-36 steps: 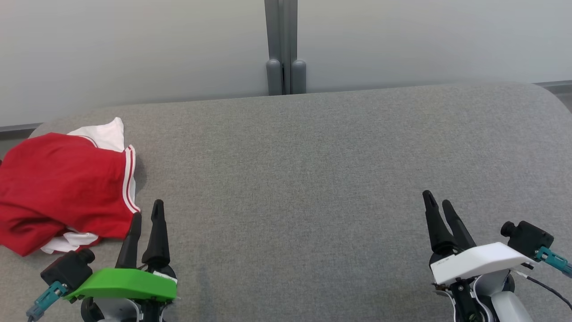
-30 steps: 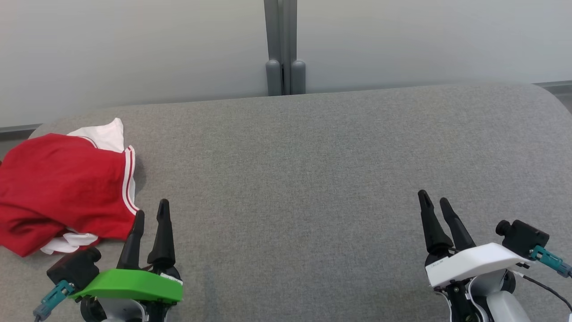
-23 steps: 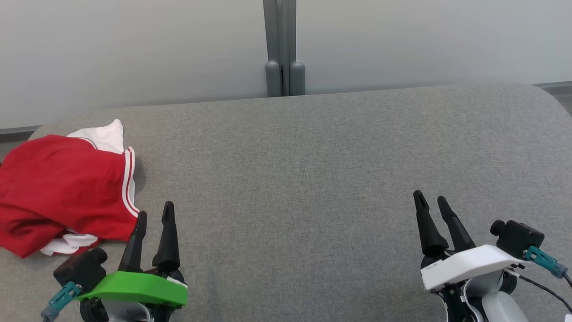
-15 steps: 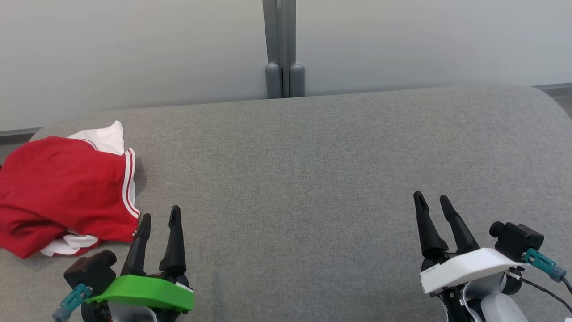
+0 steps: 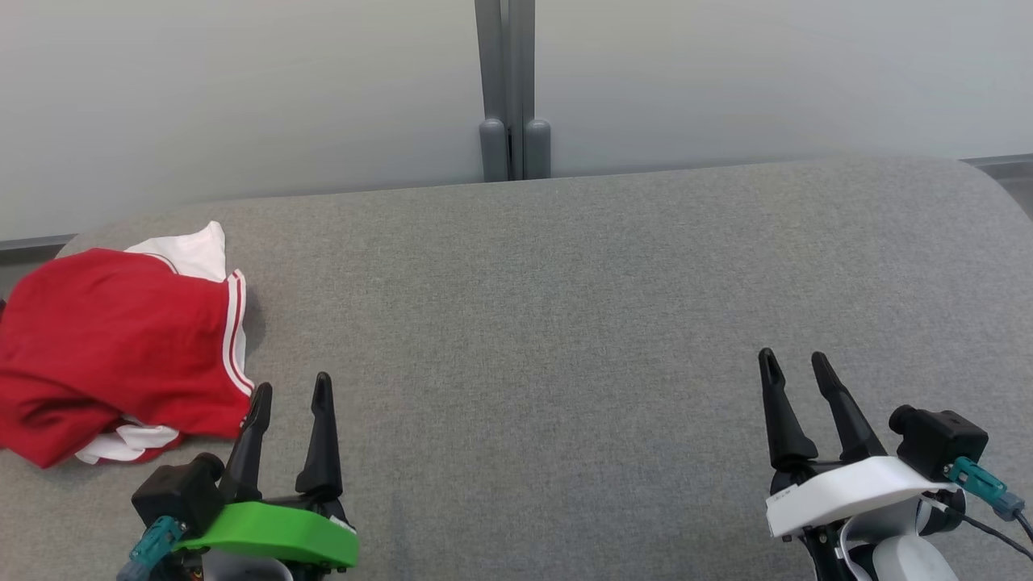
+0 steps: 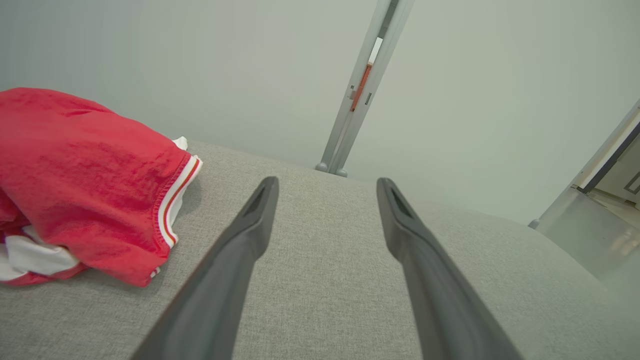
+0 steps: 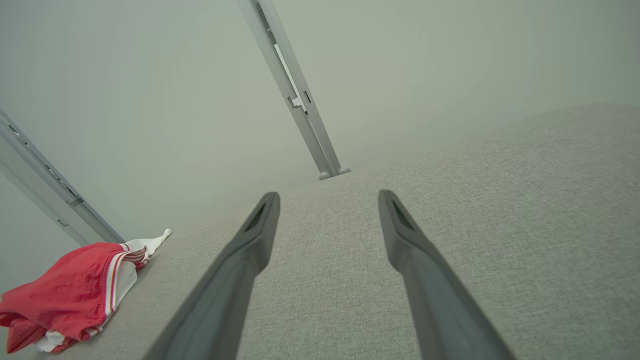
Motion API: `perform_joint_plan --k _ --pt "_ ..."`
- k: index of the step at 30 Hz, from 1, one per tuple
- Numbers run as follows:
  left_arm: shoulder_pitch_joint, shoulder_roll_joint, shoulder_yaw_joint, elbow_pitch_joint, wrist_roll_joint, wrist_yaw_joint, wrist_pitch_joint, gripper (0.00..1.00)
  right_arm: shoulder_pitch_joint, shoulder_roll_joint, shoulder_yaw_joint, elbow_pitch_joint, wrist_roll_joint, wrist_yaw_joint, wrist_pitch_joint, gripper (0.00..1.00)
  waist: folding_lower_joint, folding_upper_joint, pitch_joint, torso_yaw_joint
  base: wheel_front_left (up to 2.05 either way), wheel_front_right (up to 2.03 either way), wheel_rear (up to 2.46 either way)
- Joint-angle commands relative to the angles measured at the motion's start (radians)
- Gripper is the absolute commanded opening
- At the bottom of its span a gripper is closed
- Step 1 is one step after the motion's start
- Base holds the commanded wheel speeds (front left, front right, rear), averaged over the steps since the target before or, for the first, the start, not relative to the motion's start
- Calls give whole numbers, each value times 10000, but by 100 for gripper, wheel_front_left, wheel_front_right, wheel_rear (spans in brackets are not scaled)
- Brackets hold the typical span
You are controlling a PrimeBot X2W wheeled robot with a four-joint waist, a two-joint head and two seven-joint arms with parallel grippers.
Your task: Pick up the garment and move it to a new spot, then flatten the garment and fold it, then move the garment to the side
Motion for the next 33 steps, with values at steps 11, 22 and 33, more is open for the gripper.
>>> perform_joint_plan --k 11,22,33 --pt "138 76 -187 -146 1129 -56 -322 100 74 -57 55 -207 -1092 2 -331 100 0 0 18 -44 0 0 0" --pt "220 82 -331 -41 1949 6 -538 100 176 -60 223 -337 -1913 3 -546 100 0 0 -26 -61 0 0 0" --pt "259 86 -539 402 2488 -91 -739 100 283 -63 379 -38 -2329 3 -761 100 0 0 -127 -71 0 0 0"
